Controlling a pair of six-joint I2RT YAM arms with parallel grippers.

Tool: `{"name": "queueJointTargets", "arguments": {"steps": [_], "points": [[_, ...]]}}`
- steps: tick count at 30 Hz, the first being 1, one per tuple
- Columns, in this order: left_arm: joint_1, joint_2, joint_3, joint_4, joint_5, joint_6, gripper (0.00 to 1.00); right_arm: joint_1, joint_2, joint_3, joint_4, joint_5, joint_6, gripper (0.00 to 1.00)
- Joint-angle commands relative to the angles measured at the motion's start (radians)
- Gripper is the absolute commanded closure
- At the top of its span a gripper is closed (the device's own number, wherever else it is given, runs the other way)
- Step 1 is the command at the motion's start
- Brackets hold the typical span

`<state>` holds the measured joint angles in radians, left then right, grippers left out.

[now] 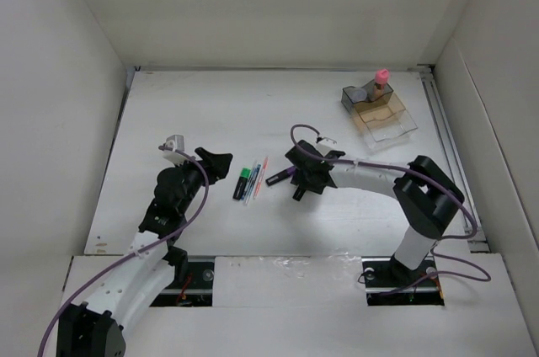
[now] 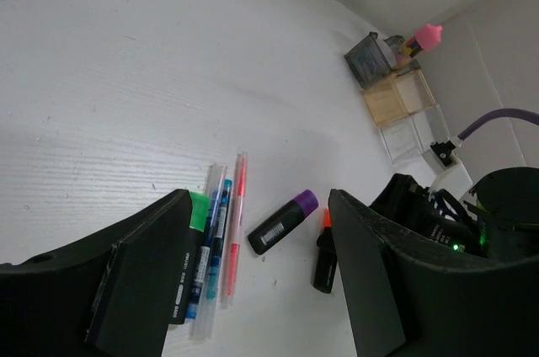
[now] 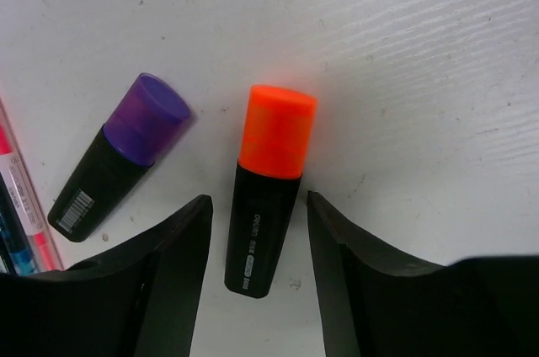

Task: Sort the stationery into containers
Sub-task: Pick up the pen from the center of the board, then place the pen in the storage box.

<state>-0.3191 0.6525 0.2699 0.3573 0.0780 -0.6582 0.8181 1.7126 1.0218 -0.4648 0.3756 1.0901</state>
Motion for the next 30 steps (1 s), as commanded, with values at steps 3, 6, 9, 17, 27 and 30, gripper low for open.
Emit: {"name": "queueJointTargets", "arguments": {"steps": [3,6,9,17,27,30], "points": [[-0.003,-0.022,0.031,0.028,-0.007,0.015,0.38,0.003,0.042,0.046,-0.014,0.045,0.031,0.59],[-0.003,-0.033,0.031,0.019,-0.007,0.015,0.38,0.003,0.042,0.037,-0.029,0.057,0.045,0.73],[-0.003,-0.033,0.031,0.031,-0.007,0.015,0.38,0.003,-0.019,0.012,-0.041,0.068,0.066,0.84],[-0.003,-0.042,0.031,0.034,-0.007,0.006,0.38,-0.066,-0.218,0.053,-0.121,0.163,0.01,0.87],[-0.003,0.002,0.023,0.04,0.005,0.006,0.38,-0.505,-0.155,0.285,0.135,0.131,-0.041,0.87],[-0.003,0.012,0.023,0.051,0.005,0.006,0.38,-0.603,-0.108,0.343,0.158,0.028,-0.041,0.87]]}}
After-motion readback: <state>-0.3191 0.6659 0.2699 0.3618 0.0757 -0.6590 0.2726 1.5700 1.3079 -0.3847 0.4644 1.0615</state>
